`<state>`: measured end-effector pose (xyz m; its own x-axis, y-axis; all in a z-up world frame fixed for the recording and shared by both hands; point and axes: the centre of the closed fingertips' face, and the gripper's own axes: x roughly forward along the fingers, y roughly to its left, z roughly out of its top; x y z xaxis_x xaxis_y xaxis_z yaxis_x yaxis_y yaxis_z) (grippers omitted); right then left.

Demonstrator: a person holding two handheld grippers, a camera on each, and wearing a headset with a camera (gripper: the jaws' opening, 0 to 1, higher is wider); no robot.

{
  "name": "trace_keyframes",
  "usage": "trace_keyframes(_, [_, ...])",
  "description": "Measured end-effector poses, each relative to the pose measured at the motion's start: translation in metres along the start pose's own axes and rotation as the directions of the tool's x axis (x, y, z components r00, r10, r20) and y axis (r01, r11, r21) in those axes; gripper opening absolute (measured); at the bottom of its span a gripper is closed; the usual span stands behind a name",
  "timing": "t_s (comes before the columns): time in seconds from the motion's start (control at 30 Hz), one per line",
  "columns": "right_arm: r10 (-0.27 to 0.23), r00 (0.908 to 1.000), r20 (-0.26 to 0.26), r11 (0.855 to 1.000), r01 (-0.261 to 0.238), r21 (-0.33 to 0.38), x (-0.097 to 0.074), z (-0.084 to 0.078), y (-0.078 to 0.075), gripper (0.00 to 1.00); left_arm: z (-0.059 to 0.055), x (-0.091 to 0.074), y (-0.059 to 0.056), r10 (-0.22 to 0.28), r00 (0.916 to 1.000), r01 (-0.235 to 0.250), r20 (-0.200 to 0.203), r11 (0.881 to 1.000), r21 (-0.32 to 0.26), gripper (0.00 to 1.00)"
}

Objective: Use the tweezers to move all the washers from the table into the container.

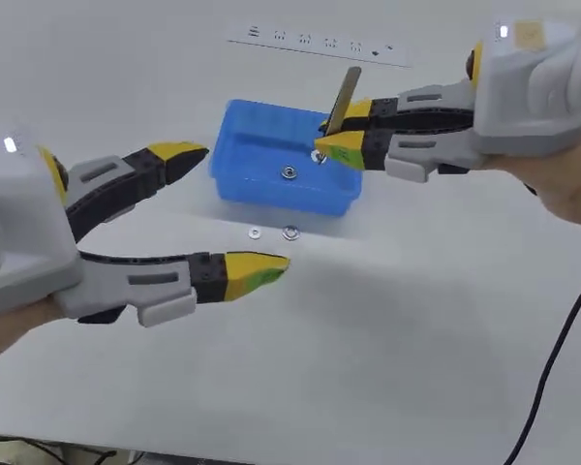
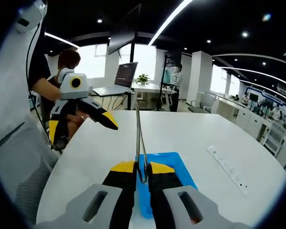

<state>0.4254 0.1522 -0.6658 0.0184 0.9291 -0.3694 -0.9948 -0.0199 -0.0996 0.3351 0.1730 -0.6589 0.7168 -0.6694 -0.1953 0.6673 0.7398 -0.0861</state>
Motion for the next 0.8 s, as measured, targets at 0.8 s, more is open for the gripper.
trace_keyframes(0.8, [-0.009, 0.9974, -0.072, 0.994, 0.016, 0.105, 0.063, -0.074, -0.036, 0.10, -0.017, -0.006, 0.016, 0.064, 0.9961, -0.066, -0.060, 0.997, -0.028, 1.00])
